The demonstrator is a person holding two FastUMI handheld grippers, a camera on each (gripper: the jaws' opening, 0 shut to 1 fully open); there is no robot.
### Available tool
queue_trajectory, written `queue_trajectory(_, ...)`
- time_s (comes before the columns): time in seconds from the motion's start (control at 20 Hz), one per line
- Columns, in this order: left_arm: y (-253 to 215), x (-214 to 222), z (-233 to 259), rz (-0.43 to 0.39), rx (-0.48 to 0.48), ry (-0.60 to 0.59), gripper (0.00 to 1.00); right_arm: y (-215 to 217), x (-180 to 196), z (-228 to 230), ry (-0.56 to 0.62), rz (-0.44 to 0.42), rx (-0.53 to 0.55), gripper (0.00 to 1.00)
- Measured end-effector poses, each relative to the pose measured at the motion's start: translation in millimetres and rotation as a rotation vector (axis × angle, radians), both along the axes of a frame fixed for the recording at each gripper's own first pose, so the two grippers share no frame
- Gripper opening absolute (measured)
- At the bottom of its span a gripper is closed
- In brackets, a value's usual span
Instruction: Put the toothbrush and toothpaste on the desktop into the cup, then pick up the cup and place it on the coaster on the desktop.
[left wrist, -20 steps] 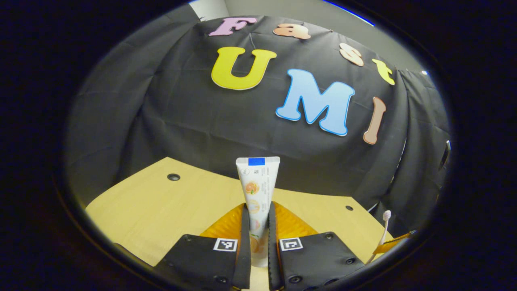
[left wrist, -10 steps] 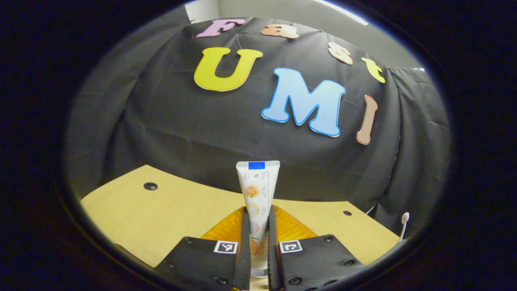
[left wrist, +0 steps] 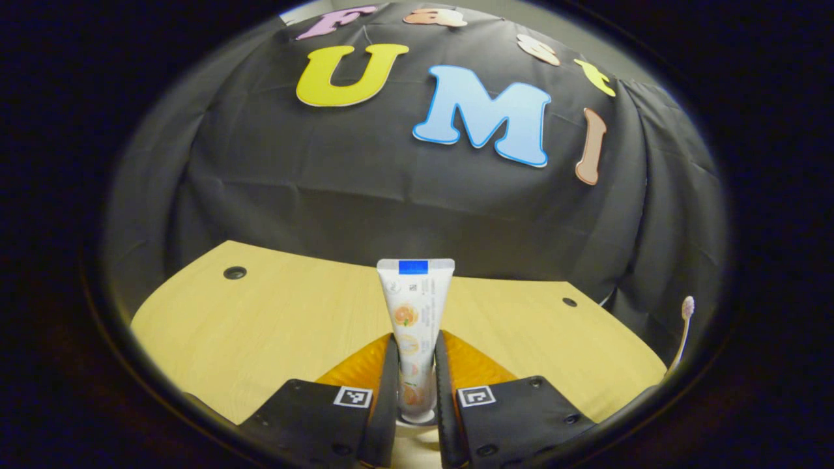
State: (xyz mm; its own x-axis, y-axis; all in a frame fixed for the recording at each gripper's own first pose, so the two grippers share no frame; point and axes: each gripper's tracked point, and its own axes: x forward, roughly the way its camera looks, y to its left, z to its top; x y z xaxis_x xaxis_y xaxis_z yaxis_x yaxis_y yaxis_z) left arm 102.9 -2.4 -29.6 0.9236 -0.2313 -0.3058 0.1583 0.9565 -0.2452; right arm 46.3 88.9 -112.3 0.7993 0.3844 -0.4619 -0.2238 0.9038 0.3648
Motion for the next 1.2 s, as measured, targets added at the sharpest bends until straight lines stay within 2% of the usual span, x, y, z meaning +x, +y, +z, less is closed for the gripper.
queue_trajectory(0.05, -1.6, -0.4, -4.0, -0.009, 0.002, 0.017, 0.31, 1.0, -0.5, -0.9, -0.002, 0.005, 0.0, 0.04)
queue_trajectory(0.15, -2.4, -7.3, -3.7, -0.015, -0.007, 0.024, 0.39, 4.2, -0.3, 1.9, -0.005, 0.018, -0.004, 0.04)
queue_trajectory(0.2, -0.8, -9.2, 0.6, -0.011, -0.004, 0.016, 0.52, 4.9, 2.1, 1.9, -0.008, 0.023, -0.006, 0.04)
queue_trajectory(0.4, 2.5, -21.5, 6.7, -0.015, -0.005, 0.019, 0.82, 14.7, 11.0, 12.8, -0.037, 0.05, 0.007, 0.04)
queue_trajectory(0.55, 6.1, -40.3, 6.7, -0.02, -0.006, 0.054, 0.82, 30.3, 27.2, 24.3, -0.074, 0.071, 0.034, 0.04)
queue_trajectory(0.6, 7.6, -47.2, 8.2, -0.022, -0.005, 0.058, 0.87, 36.1, 33.5, 26.8, -0.084, 0.079, 0.038, 0.04)
queue_trajectory(0.9, 22.9, -92.8, 19.5, -0.021, 0.03, 0.081, 0.87, 81.3, 57.8, 55.6, -0.213, 0.164, 0.063, 0.04)
queue_trajectory(1.2, 26.4, -123.0, 15.7, -0.043, -0.018, 0.122, 0.87, 118.2, 95.2, 82.2, -0.349, 0.211, 0.102, 0.03)
